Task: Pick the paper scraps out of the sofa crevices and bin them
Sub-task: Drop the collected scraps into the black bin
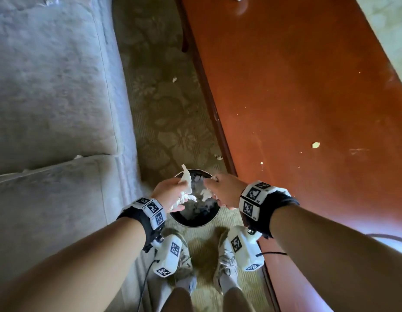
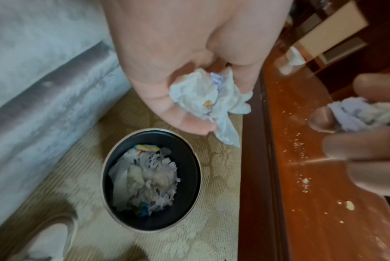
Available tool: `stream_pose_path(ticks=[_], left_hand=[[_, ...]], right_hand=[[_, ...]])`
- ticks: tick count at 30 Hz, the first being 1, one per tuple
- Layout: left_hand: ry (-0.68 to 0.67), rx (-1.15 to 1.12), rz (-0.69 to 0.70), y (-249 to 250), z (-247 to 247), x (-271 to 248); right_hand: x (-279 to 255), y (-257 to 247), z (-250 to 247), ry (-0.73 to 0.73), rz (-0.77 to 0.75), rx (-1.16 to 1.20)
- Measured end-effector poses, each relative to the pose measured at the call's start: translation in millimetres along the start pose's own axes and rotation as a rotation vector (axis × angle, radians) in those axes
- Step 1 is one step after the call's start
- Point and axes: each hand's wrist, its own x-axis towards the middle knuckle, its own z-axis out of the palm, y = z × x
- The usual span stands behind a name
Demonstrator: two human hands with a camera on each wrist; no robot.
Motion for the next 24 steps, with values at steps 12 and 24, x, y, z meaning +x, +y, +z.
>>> stream_pose_path(ticks=[12, 24], left_hand=[[-0.031, -0.101, -0.123, -29, 12, 38], [0.071, 0.456, 0.102, -28, 29, 53]], right_hand=[[31, 46, 14, -0.04, 0.079, 0.11], [45, 50, 10, -0.07, 0.039, 0.054]])
